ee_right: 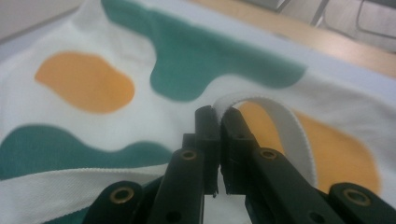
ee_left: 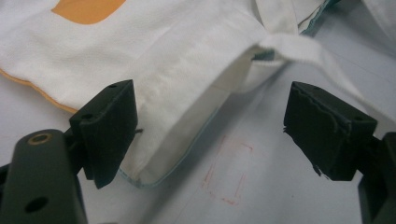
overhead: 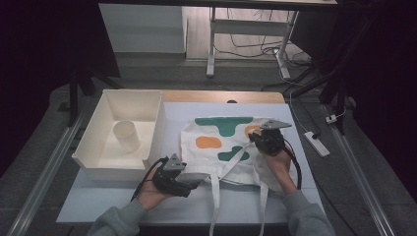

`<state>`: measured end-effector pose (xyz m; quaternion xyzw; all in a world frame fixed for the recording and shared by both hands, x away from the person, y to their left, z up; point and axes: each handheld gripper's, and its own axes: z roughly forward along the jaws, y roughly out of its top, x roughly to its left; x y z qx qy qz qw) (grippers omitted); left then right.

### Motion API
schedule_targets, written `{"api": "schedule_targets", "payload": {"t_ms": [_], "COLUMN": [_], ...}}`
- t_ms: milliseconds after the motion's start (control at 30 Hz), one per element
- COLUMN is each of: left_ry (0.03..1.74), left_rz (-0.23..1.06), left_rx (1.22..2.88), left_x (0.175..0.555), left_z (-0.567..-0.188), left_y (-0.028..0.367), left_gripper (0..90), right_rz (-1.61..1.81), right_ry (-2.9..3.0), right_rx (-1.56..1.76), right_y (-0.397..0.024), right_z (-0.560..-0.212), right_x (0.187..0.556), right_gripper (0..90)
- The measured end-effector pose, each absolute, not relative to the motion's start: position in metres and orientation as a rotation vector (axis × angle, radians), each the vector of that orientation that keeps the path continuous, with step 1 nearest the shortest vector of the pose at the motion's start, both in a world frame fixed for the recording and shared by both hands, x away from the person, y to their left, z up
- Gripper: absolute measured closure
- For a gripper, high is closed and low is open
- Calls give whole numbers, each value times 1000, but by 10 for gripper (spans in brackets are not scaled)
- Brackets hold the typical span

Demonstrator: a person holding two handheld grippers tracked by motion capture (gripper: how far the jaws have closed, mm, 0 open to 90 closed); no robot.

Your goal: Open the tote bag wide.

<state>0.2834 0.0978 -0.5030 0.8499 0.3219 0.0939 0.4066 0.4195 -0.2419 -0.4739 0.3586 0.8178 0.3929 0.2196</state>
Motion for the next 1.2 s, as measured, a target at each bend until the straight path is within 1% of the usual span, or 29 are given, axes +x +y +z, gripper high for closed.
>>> {"api": "schedule_targets", "payload": {"t_ms": [133,433,533,633,667,700,767,833,867,900,933,967,1000,1033,1067,1133,1200], "left_ry": [811,810,810,814,815,818,818,812,810,810,809,809,812,815,815,815,814], "left_rz": [237,233,235,236,236,234,232,232,231,232,233,233,233,233,234,233,235], "left_rx": [2142,2147,2145,2140,2141,2141,2141,2144,2145,2144,2143,2143,2141,2141,2143,2143,2144], "left_x": [283,284,283,283,284,284,285,284,284,283,283,283,284,284,285,285,285], "left_z": [-503,-504,-503,-503,-503,-504,-504,-504,-504,-504,-504,-503,-504,-504,-504,-504,-504], "left_y": [98,99,99,100,101,101,100,99,99,99,99,99,99,99,100,99,99], "left_gripper": [178,178,178,178,178,178,179,179,179,179,179,179,179,179,179,179,179], "right_rz": [1054,1059,1103,1166,1159,1159,1100,1082,1058,1031,1031,1037,1037,1095,1095,1157,1192], "right_ry": [2316,2495,2554,2645,2680,2680,2770,2806,2807,2775,2775,2673,2673,2576,2576,2556,2638], "right_rx": [955,930,940,885,859,859,794,761,745,731,731,714,714,653,653,580,519], "right_y": [-237,-243,-243,-237,-234,-234,-225,-223,-223,-224,-224,-225,-225,-222,-222,-212,-197], "right_z": [-480,-488,-487,-481,-482,-482,-489,-490,-490,-489,-489,-478,-478,-461,-461,-447,-446], "right_x": [413,361,351,318,308,308,280,267,262,258,258,250,250,239,239,226,218], "right_gripper": [864,872,874,875,875,875,875,870,843,760,760,579,579,514,514,509,489]}}
